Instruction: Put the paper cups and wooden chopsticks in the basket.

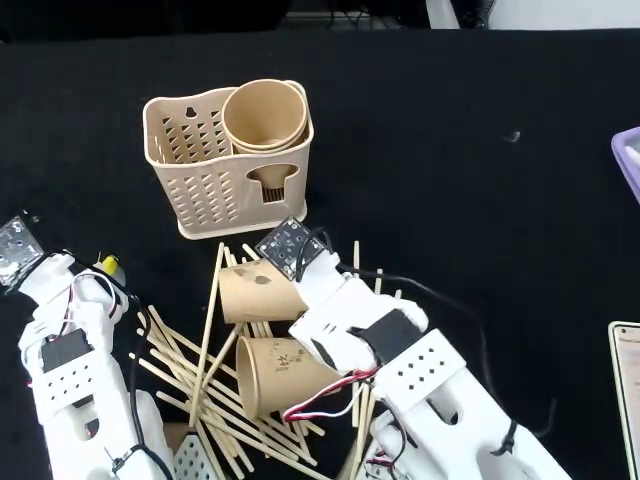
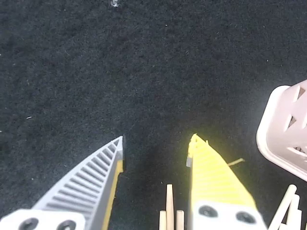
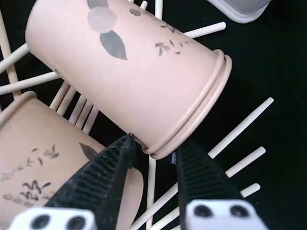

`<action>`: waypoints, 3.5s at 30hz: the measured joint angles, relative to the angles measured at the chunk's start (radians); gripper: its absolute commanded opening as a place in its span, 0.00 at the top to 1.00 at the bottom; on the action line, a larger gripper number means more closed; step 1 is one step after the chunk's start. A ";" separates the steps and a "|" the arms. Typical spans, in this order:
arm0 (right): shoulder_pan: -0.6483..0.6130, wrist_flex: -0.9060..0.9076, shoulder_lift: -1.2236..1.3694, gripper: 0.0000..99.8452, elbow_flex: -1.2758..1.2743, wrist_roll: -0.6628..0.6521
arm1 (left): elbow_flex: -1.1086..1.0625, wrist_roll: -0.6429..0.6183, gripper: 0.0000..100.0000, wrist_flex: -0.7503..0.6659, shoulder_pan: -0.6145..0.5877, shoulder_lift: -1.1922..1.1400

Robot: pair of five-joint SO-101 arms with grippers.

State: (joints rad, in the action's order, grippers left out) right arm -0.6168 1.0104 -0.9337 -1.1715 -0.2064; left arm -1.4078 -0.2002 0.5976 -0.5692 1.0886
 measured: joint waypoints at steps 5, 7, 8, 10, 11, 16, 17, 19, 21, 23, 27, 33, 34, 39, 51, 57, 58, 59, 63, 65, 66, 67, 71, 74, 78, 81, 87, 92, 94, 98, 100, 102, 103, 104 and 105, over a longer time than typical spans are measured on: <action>0.000 0.031 -0.130 0.99 -0.006 -0.006 | 0.000 0.000 0.78 0.000 0.000 0.000; 0.000 0.057 -0.213 0.99 -0.006 -0.035 | 0.000 0.000 0.78 0.000 0.000 0.000; 0.000 0.072 -0.259 0.99 -0.006 -0.057 | 0.000 0.000 0.78 0.000 0.000 0.000; 0.002 0.120 -0.361 0.99 -0.006 -0.092 | 0.000 0.000 0.78 0.000 0.000 0.000; 0.003 0.149 -0.411 0.99 -0.006 -0.107 | 0.000 0.000 0.78 0.000 0.000 0.000; 0.020 0.236 -0.617 0.99 -0.006 -0.167 | 0.000 0.000 0.78 0.000 0.000 0.000; 0.038 0.245 -0.637 0.99 -0.006 -0.176 | 0.000 0.000 0.78 0.000 0.000 0.000; 0.087 0.255 -0.647 0.99 -0.006 -0.206 | 0.000 0.000 0.78 0.000 0.000 0.000; 0.130 0.264 -0.649 0.99 -0.008 -0.229 | 0.000 0.000 0.78 0.000 0.000 0.000; 0.176 0.265 -0.628 0.99 -0.008 -0.244 | 0.000 0.000 0.78 0.000 0.000 0.000; 0.236 0.265 -0.479 0.98 -0.008 -0.259 | 0.000 0.000 0.78 0.000 0.000 0.000; 0.304 0.265 -0.107 0.93 0.144 -0.212 | 0.000 0.000 0.78 0.000 0.000 0.000; 0.304 0.269 -0.046 0.90 0.180 -0.201 | 0.000 0.000 0.78 0.000 0.000 0.000; 0.307 0.275 0.164 0.87 0.302 -0.160 | 0.000 0.000 0.78 0.000 0.000 0.000; 0.305 0.247 0.187 0.99 0.422 -0.155 | 0.000 0.000 0.78 0.000 0.000 0.000; 0.305 0.377 0.144 0.99 0.717 -0.155 | 0.000 0.000 0.78 0.000 0.000 0.000; 0.305 0.399 0.149 0.99 0.778 -0.155 | 0.000 0.000 0.78 0.000 0.000 0.000; 0.305 0.420 0.160 0.99 0.841 -0.155 | 0.000 0.000 0.78 0.000 0.000 0.000; 0.304 0.486 0.276 0.99 1.134 -0.155 | 0.000 0.000 0.78 0.000 0.000 0.000; 0.301 0.508 0.345 0.99 1.289 -0.155 | 0.000 0.000 0.78 0.000 0.000 0.000; 0.287 0.519 0.384 0.99 1.370 -0.155 | 0.000 0.000 0.78 0.000 0.000 0.000; 0.265 0.528 0.417 0.99 1.444 -0.155 | 0.000 0.000 0.78 0.000 0.000 0.000; 0.170 0.539 0.555 0.99 1.705 -0.157 | 0.000 0.000 0.78 0.000 0.000 0.000; 0.120 0.540 0.671 0.99 1.843 -0.157 | 0.000 0.000 0.78 0.000 0.000 0.000; 0.084 0.575 0.822 0.99 1.938 -0.189 | 0.000 0.000 0.78 0.000 0.000 0.000; 0.078 0.608 0.907 0.99 1.973 -0.249 | 0.000 0.000 0.78 0.000 0.000 0.000; 0.077 0.632 0.984 0.99 1.990 -0.334 | 0.000 0.000 0.78 0.000 0.000 0.000; 0.077 0.615 0.984 0.99 2.008 -0.354 | 0.000 0.000 0.78 0.000 0.000 0.000; 0.077 0.598 0.984 0.99 2.041 -0.354 | 0.000 0.000 0.78 0.000 0.000 0.000; 0.066 0.545 0.994 0.99 2.056 -0.354 | 0.000 0.000 0.78 0.000 0.000 0.000; 0.060 0.529 1.017 0.99 2.056 -0.354 | 0.000 0.000 0.78 0.000 0.000 0.000; 0.060 0.522 1.043 0.99 2.056 -0.354 | 0.000 0.000 0.78 0.000 0.000 0.000; 0.060 0.522 1.057 0.99 2.056 -0.354 | 0.000 0.000 0.78 0.000 0.000 0.000; 0.060 0.522 1.071 0.99 2.056 -0.354 | 0.000 0.000 0.78 0.000 0.000 0.000; 0.060 0.522 1.086 0.99 2.056 -0.354 | 0.000 0.000 0.78 0.000 0.000 0.000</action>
State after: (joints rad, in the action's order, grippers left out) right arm -0.5570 1.5321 0.1527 0.8846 -0.5608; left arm -1.4078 -0.2002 0.5976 -0.5692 1.0886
